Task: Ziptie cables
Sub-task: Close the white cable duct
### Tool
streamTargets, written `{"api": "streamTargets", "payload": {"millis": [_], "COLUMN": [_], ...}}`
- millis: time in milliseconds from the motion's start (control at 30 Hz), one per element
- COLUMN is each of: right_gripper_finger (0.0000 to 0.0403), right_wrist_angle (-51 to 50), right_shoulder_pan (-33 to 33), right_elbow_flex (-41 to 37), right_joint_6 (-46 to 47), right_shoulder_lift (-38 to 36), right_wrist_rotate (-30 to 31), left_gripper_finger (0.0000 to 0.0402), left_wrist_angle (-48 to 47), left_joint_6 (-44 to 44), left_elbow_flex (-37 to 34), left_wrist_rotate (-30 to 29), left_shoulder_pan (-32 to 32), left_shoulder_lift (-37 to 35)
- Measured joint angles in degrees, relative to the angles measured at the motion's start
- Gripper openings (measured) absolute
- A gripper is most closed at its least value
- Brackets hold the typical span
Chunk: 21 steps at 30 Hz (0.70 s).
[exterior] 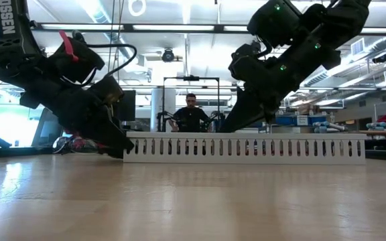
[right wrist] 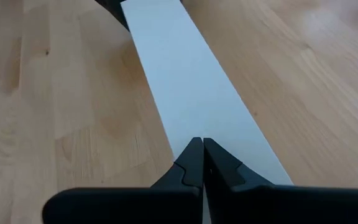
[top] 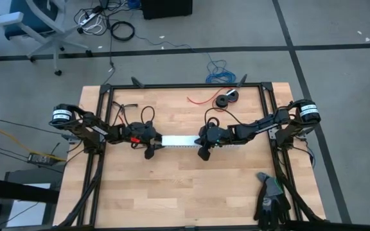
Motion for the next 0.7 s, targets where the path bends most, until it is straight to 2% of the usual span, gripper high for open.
{"api": "streamTargets", "payload": {"millis": [267, 400, 533, 700], "right_gripper_finger": [0.0000, 0.0000, 0.0000, 0.0000], "right_wrist_angle": [0.13, -0.43, -1.31, -3.53], "right_shoulder_pan": [0.11, 0.39, 0.50, 0.46], "right_elbow_flex": [0.00, -0.10, -0.13, -0.11], "right_joint_6": [0.14, -0.81, -2.35, -4.61], "right_shoulder_lift": [0.00, -1.57, -5.64, -9.59], "right_wrist_rotate": [-0.59, -0.78, -0.69, -0.44], "left_gripper_finger": [0.0300, 0.0303, 0.0303, 0.0303], "left_wrist_angle": [-0.50, -0.59, -3.88, -12.81], "left_joint_6": [-1.40, -1.79, -1.22, 0.70], "left_elbow_flex": [0.00, 0.00, 0.00, -0.02], "left_wrist_rotate": [-0.37, 2.56, 4.27, 0.49], "left_shoulder_pan": [0.07, 0.09, 0.15, 0.17], "left_shoulder_lift": [0.00, -0.78, -5.01, -13.12]}}
